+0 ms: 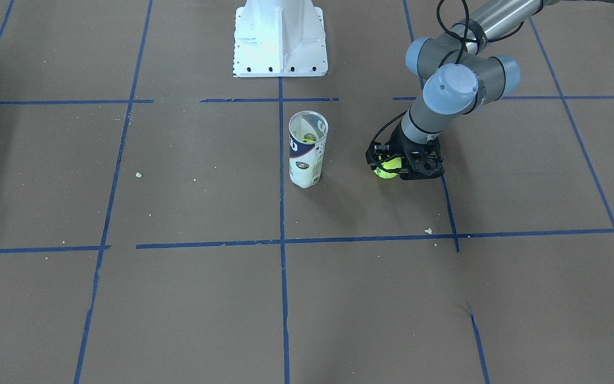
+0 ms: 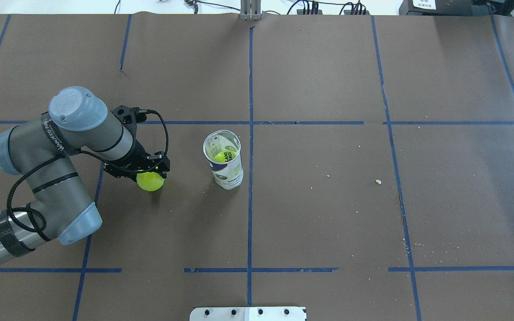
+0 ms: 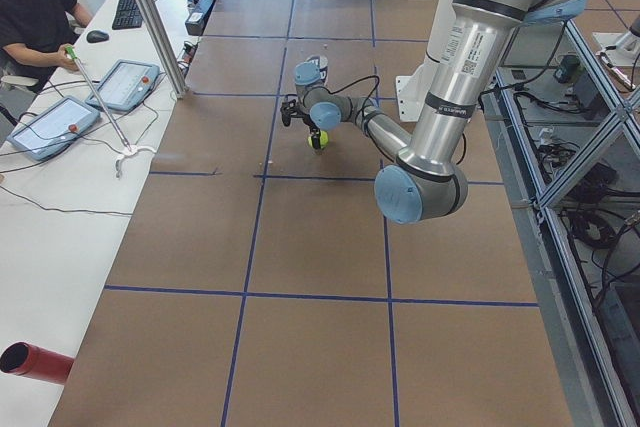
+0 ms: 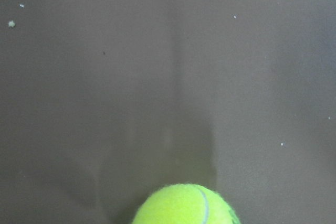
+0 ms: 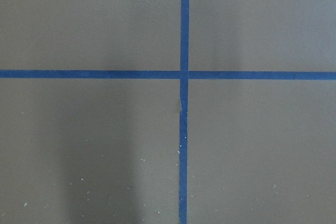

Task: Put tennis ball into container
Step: 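Close the left gripper around the tennis ball, then lift the ball with the left gripper and carry it over the clear cup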

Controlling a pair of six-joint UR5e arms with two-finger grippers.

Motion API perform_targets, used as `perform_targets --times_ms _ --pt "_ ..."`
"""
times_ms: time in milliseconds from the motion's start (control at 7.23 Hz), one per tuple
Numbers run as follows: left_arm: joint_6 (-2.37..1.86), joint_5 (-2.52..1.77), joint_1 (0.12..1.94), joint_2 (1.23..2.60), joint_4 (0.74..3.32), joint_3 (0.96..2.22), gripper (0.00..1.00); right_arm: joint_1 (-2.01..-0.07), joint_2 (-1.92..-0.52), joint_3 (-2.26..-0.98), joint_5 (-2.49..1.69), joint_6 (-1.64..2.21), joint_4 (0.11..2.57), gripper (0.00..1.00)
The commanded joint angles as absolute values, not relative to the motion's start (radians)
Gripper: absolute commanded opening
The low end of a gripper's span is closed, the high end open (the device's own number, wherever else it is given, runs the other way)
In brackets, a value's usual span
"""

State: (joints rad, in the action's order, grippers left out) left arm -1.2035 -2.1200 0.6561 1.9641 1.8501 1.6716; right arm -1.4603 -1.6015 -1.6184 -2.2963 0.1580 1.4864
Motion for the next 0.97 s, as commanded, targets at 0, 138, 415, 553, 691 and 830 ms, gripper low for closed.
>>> perform_targets --times_ms 0,138,415,553,691,830 --pt "-1.191 -2.123 0.682 1.944 1.779 1.812 0.00 -1.460 -1.601 -1.618 -2.296 0.158 1.486 1.00" --pt "-1.154 -2.129 0.765 1.934 1.594 1.932 0.00 -1.459 -1.601 -1.618 -2.296 0.158 1.486 1.00" --pt "-1.004 -2.131 0.865 2.075 1.157 2.101 0.00 -1.460 -1.601 -1.618 -2.296 0.158 1.486 1.00" --pt "-0.991 -2.132 0.888 2.139 1.026 2.161 0.00 -1.460 -1.601 -1.618 -2.296 0.158 1.486 1.00" --pt "-0.991 -2.144 0.893 2.201 0.958 2.174 0.00 -1.460 -1.601 -1.618 -2.296 0.158 1.486 1.00" --pt "-1.005 -2.201 0.891 2.226 0.963 2.148 0.00 -1.460 -1.601 -1.618 -2.296 0.158 1.486 1.00"
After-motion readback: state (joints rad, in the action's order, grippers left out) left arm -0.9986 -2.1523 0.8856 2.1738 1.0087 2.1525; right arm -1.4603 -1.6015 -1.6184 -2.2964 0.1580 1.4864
